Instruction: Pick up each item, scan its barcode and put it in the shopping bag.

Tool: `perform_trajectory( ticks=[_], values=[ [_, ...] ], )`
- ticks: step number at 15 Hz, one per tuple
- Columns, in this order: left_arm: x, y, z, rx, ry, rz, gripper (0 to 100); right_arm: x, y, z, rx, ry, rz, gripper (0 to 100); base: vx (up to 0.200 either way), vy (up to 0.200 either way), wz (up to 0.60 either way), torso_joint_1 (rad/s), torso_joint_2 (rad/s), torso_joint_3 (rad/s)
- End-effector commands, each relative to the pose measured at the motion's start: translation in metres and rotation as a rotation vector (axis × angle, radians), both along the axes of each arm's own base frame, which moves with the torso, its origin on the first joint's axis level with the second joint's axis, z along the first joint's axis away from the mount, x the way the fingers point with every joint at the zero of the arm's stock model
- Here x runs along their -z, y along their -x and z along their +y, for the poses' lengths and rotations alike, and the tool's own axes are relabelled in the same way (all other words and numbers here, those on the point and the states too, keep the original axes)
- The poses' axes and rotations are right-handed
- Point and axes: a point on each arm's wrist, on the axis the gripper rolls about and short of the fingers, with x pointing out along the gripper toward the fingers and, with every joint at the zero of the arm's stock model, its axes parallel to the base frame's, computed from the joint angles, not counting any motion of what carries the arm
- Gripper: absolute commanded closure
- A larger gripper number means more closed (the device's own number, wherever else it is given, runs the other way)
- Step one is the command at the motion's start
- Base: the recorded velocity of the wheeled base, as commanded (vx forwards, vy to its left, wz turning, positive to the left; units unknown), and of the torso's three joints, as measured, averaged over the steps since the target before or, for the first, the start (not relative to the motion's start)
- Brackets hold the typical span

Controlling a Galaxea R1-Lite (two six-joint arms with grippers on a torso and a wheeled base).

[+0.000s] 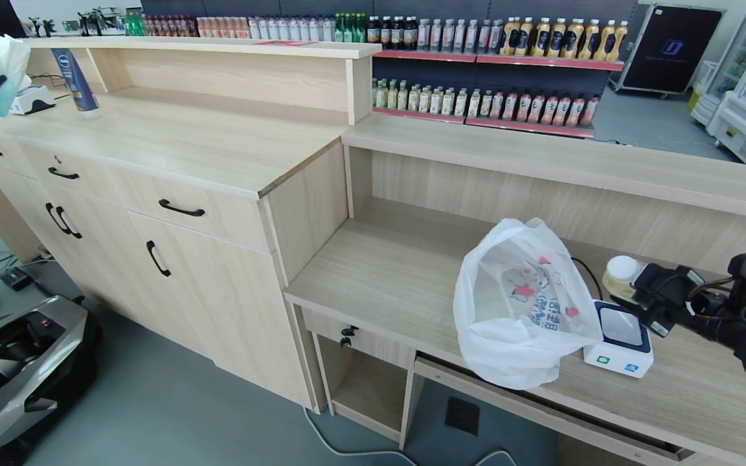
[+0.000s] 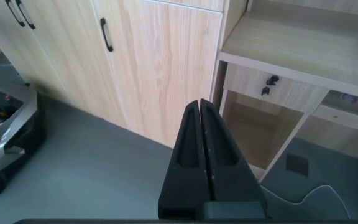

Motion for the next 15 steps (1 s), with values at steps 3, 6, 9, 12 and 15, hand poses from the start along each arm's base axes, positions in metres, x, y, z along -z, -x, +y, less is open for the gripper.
perform_trajectory(
  ticks=[3,6,9,12,15],
  values=[
    [0.0,0.0,0.0,-0.001,0.0,0.0,100,-0.0006,-0.0029,0.001,-0.015,0.001,-0.01,100,0.0,0.0,0.0,0.0,0.0,0.0],
    [0.0,0.0,0.0,-0.001,0.0,0.0,100,-0.0017,-0.0064,0.0017,-0.03,0.0,-0.021,100,0.0,0.0,0.0,0.0,0.0,0.0],
    [0.0,0.0,0.0,-0.001,0.0,0.0,100,-0.0004,-0.0073,0.0026,-0.034,-0.002,-0.018,100,0.0,0.0,0.0,0.0,0.0,0.0],
    [0.0,0.0,0.0,-0.001,0.0,0.0,100,0.0012,-0.0078,0.003,-0.036,-0.003,-0.013,100,0.0,0.0,0.0,0.0,0.0,0.0],
    [0.0,0.0,0.0,-0.001,0.0,0.0,100,-0.0064,-0.0059,0.0035,-0.029,-0.008,-0.023,100,0.0,0.0,0.0,0.0,0.0,0.0]
  ],
)
